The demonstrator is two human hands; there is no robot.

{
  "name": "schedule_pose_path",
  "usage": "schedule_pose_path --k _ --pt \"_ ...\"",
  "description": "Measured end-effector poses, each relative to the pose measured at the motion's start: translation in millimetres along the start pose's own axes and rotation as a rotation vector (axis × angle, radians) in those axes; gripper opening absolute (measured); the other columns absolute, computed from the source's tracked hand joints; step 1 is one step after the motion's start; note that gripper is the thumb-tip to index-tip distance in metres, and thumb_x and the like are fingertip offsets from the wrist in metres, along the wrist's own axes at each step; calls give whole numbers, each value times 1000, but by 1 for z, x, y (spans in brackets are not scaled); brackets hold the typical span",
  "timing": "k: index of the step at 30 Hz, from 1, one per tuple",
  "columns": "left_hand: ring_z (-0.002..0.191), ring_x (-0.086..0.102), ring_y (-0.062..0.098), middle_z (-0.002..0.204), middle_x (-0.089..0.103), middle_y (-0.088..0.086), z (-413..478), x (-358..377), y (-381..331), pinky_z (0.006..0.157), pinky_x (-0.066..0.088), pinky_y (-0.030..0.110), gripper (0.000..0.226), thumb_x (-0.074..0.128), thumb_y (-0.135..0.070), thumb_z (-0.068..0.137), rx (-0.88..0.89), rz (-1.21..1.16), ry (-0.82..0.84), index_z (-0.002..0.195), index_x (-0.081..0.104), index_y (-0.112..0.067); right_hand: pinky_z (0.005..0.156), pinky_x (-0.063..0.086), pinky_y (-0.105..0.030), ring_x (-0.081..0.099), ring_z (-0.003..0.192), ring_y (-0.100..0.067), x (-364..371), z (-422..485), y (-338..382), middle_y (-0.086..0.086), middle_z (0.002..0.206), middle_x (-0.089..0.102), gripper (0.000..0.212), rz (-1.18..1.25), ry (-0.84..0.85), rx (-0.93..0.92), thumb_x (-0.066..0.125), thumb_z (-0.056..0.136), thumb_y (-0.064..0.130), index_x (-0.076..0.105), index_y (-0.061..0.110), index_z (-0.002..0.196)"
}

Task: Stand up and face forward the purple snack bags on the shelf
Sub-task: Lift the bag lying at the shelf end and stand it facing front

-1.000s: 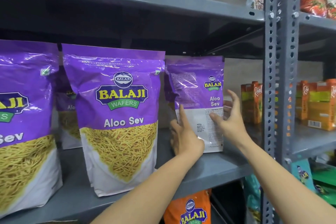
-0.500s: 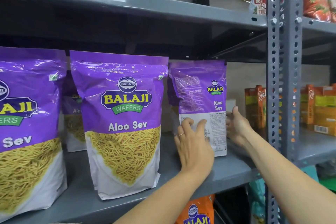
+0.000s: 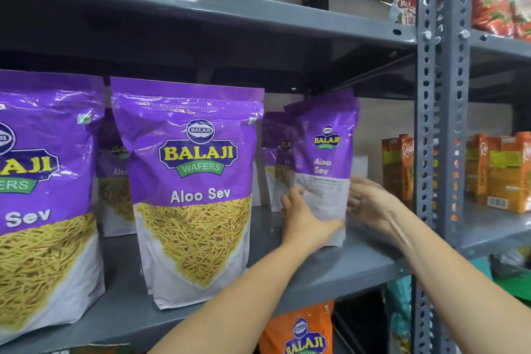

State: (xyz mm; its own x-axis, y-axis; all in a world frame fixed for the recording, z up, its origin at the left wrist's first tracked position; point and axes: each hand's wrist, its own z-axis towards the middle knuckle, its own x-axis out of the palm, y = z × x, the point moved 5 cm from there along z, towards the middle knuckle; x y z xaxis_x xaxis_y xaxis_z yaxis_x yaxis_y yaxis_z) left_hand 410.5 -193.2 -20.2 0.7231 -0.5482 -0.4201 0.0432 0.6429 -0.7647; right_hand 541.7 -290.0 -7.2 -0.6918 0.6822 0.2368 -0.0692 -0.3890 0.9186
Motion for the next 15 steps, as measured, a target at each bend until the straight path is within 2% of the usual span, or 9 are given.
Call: schedule_pose_path --k 2,4,5,7,10,11,13,14,15 --pt "130 38 22 139 32 1 5 2 5 108 38 36 108 88 -34 51 -23 20 80 136 23 -18 54 39 -24 55 58 -15 7 -2 2 -3 70 68 35 -56 34 4 78 70 20 70 16 104" --pt "128 43 20 139 37 1 9 2 9 106 41 37 118 91 -38 43 -45 -21 107 137 22 -17 53 37 -23 54 52 -13 13 -1 4 -1 67 69 34 -122 17 -9 78 73 19 65 17 104" --pt "124 48 19 135 42 1 12 2 10 103 44 36 113 91 -38 45 -56 -87 86 134 25 -16 57 37 -25 54 52 -13 15 0 6 -2 68 70 35 -163 -5 -23 80 70 22 65 18 102" --pt "115 54 20 128 49 3 15 1 11 96 47 31 88 87 -31 61 -99 -263 24 128 33 -15 61 35 -27 51 56 -13 17 1 11 0 69 67 31 -228 -50 -63 78 73 33 68 17 99" --pt "108 53 19 125 40 3 17 0 19 93 44 28 59 74 -29 78 -123 -379 -42 126 42 -17 57 32 -26 45 60 -12 15 4 23 1 71 54 26 -115 -158 -116 60 90 37 67 13 97" --pt "107 53 19 128 39 4 18 0 23 95 44 27 55 72 -30 80 -119 -404 -49 127 45 -19 60 35 -28 48 67 -14 13 6 26 -2 80 55 26 -87 -200 -118 57 92 38 65 14 102" --pt "115 54 22 132 44 7 17 -1 28 100 44 29 53 68 -27 84 -112 -467 -47 132 46 -24 76 42 -35 54 92 -20 12 9 26 -6 106 57 36 -117 -226 -54 51 94 45 57 20 118" --pt "122 53 23 135 46 5 17 -4 29 101 42 29 56 66 -24 86 -99 -506 -43 137 44 -25 82 41 -38 53 99 -22 14 10 22 -7 112 57 39 -136 -196 3 48 93 49 56 23 121" --pt "129 49 22 140 45 2 18 -6 30 103 40 28 61 65 -21 88 -96 -549 -42 142 37 -25 83 41 -39 54 97 -23 17 10 18 -7 108 60 38 -135 -147 54 45 93 52 59 23 114"
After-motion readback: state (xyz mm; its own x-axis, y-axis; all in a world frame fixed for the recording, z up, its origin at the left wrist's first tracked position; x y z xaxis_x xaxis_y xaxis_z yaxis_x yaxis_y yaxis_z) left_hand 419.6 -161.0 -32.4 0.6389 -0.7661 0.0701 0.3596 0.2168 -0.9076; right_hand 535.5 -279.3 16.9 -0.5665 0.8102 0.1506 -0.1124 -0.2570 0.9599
